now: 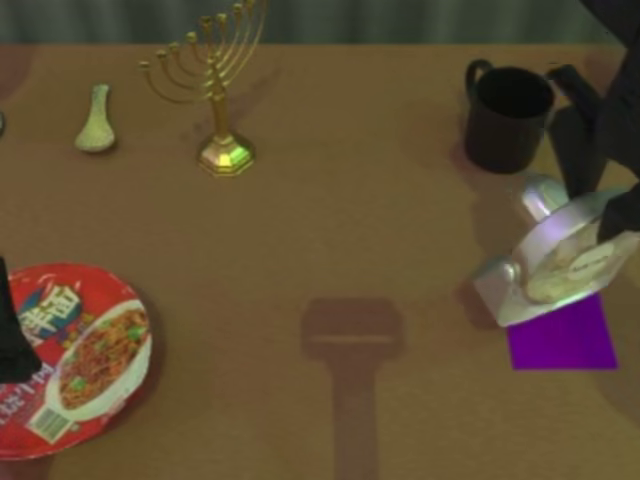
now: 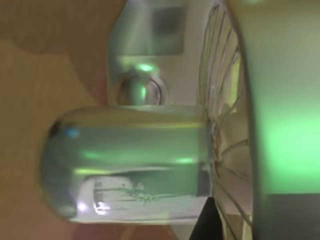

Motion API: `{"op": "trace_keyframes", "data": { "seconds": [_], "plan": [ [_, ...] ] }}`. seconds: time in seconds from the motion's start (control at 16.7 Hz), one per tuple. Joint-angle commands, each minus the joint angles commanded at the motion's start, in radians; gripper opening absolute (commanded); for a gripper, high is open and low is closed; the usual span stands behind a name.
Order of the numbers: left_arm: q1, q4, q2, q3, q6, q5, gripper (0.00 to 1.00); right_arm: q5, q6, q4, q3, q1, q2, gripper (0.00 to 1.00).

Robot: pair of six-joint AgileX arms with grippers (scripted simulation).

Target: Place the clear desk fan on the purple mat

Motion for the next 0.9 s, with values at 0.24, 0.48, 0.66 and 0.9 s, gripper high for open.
{"op": "trace_keyframes", "data": {
  "seconds": [0.24, 0.48, 0.66, 0.9],
  "plan": [
    [0.0, 0.0, 0.0, 0.0, 0.0, 0.0, 1.0, -0.006, 0.254, -0.003, -0.061, -0.031, -0.035, 0.0],
    [0.0, 0.0, 0.0, 0.0, 0.0, 0.0, 1.0, -0.009, 0.34, -0.006, -0.084, -0.042, -0.047, 0.0],
    [0.0, 0.0, 0.0, 0.0, 0.0, 0.0, 1.0, -0.009, 0.34, -0.006, -0.084, -0.042, -0.047, 0.0],
    [0.0, 0.0, 0.0, 0.0, 0.0, 0.0, 1.0, -0.009, 0.345, 0.03, -0.114, -0.043, -0.04, 0.0]
  ]
}}
